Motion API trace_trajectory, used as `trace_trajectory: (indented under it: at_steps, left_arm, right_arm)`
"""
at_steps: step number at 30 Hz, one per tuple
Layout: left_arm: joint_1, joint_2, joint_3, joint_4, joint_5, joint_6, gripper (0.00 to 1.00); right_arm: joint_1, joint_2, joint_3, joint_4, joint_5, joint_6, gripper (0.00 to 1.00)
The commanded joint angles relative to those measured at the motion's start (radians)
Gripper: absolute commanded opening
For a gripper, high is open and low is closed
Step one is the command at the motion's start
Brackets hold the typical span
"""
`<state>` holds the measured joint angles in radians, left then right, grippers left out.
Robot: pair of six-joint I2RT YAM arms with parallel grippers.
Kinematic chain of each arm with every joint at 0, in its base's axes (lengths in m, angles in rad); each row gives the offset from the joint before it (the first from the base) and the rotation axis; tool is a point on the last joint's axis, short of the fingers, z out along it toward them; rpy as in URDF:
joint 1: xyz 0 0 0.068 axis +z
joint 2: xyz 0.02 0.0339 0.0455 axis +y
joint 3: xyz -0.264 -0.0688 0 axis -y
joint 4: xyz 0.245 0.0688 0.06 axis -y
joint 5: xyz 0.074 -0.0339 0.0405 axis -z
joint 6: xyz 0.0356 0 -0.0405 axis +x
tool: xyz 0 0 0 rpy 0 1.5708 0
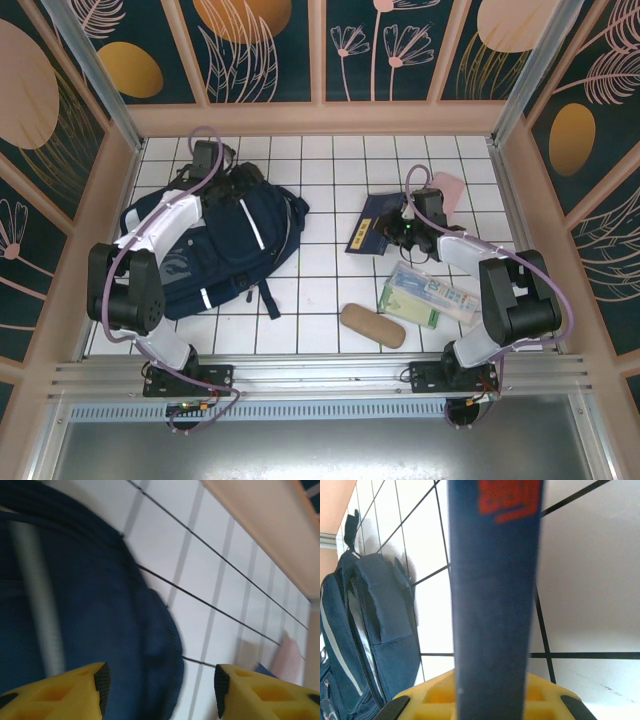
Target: Pack books, pencil case, and school supplies into a backpack
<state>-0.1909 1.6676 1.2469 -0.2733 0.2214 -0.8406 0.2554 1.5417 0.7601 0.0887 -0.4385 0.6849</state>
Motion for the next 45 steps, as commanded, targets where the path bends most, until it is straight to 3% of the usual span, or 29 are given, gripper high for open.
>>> trace_trajectory:
  at_steps: [1,5,9,19,24,29,33,36,40,45]
  left_arm:
    - [0.028,0.022,-0.024,-0.061,-0.074,-0.036,0.59]
    - [0.034,0.071,-0.024,-0.033,-0.056,-0.031,0.58]
    - [0.034,0.132,-0.031,0.023,0.039,-0.048,0.57]
    - [0.034,0.218,-0.019,0.082,0.069,-0.027,0.54]
    - [0.026,0.325,0.110,0.121,0.229,0.003,0.37]
    - [-0.022,0.437,0.344,0.018,0.310,0.128,0.01]
    - [-0.099,0.599,0.653,-0.189,0.332,0.268,0.00]
    - [-0.204,0.720,0.862,-0.349,0.347,0.367,0.00]
    - [-0.285,0.748,0.912,-0.410,0.378,0.419,0.00]
    - [-0.302,0.619,0.815,-0.454,0.333,0.486,0.00]
  right_arm:
    - [0.012,-0.013,-0.005,0.006,0.015,-0.028,0.00]
    - [0.012,-0.005,-0.005,0.011,0.002,-0.033,0.00]
    - [0.013,0.003,-0.004,0.014,-0.004,-0.039,0.00]
    - [0.012,0.027,-0.002,0.034,-0.031,-0.036,0.00]
    - [0.012,0.022,-0.004,0.029,-0.012,-0.035,0.00]
    - [0.014,-0.027,-0.018,0.016,0.060,-0.026,0.00]
    - [0.029,-0.003,0.015,-0.043,0.124,-0.021,0.00]
    - [0.040,0.054,0.051,-0.088,0.126,-0.036,0.00]
    - [0.066,0.080,0.085,-0.148,0.166,-0.054,0.00]
    - [0.165,0.042,0.050,-0.195,0.172,-0.036,0.00]
